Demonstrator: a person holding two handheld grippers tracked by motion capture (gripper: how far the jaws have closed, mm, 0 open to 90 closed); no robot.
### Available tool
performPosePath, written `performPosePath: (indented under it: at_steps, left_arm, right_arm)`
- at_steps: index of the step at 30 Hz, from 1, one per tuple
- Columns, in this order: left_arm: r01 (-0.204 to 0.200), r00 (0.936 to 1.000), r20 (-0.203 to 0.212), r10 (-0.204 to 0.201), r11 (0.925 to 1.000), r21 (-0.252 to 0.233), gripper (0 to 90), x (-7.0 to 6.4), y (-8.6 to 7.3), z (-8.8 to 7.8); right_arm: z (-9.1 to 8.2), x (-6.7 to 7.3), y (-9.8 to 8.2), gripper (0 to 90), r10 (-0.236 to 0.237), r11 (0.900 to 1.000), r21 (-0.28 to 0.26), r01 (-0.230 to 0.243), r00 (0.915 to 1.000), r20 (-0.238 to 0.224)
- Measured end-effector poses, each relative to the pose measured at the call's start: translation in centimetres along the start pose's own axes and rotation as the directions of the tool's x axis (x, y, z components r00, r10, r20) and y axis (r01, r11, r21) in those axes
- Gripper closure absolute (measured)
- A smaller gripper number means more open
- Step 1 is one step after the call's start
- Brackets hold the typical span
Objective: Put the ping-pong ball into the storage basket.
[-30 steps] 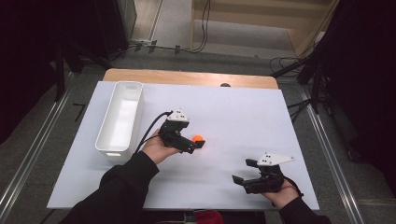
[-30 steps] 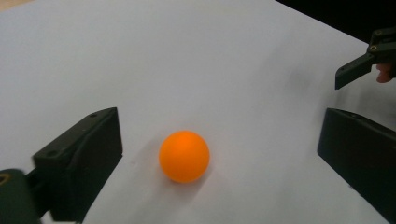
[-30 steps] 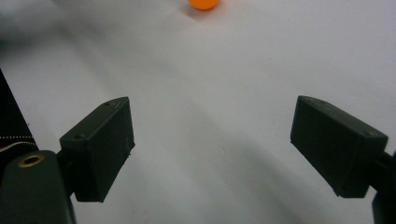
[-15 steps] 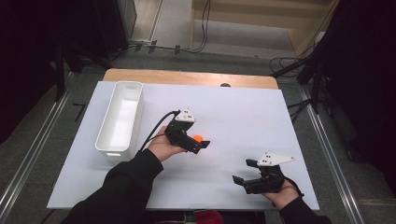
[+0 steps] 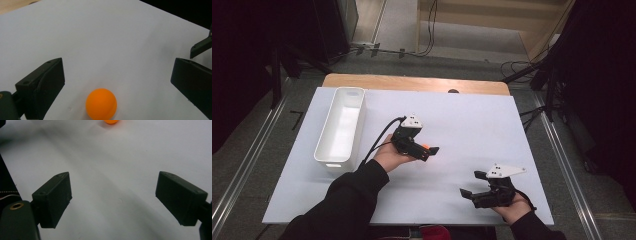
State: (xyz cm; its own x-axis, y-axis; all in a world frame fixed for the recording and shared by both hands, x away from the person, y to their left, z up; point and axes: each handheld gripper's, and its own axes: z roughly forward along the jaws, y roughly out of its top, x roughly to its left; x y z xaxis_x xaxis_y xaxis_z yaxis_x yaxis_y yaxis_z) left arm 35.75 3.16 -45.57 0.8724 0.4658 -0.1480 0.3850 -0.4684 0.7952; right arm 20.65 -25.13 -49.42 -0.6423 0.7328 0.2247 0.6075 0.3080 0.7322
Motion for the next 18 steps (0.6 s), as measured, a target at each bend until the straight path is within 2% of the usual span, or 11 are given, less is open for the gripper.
performPosePath:
  at_steps: [3, 9, 15, 18]
  left_arm:
    - [-0.007, 0.9999, -0.01, 0.007, 1.0, -0.001, 0.0, -0.1, -0.1, 0.1]
    - [0.008, 1.0, 0.0, -0.008, 0.9999, 0.007, 0.0, -0.2, -0.2, 0.4]
    - [-0.014, 0.9999, -0.009, 0.015, 0.9998, 0.017, 0.0, -0.3, -0.8, 0.8]
    - [-0.01, 0.9999, -0.007, 0.01, 0.9998, 0.016, 0.0, -0.3, -1.1, 1.0]
  right_arm:
    - [0.0, 0.0, 0.0, 12.2, 0.001, 1.0, 0.001, -0.001, 1.0, 0.004]
    - [0.0, 0.0, 0.0, 12.2, -0.007, 1.0, 0.002, 0.007, 1.0, -0.001]
    - [0.0, 0.1, -0.1, 12.1, -0.01, 1.0, 0.003, 0.01, 0.9999, 0.0]
    - [0.0, 0.1, -0.1, 12.2, -0.011, 1.0, 0.003, 0.011, 0.9999, -0.001]
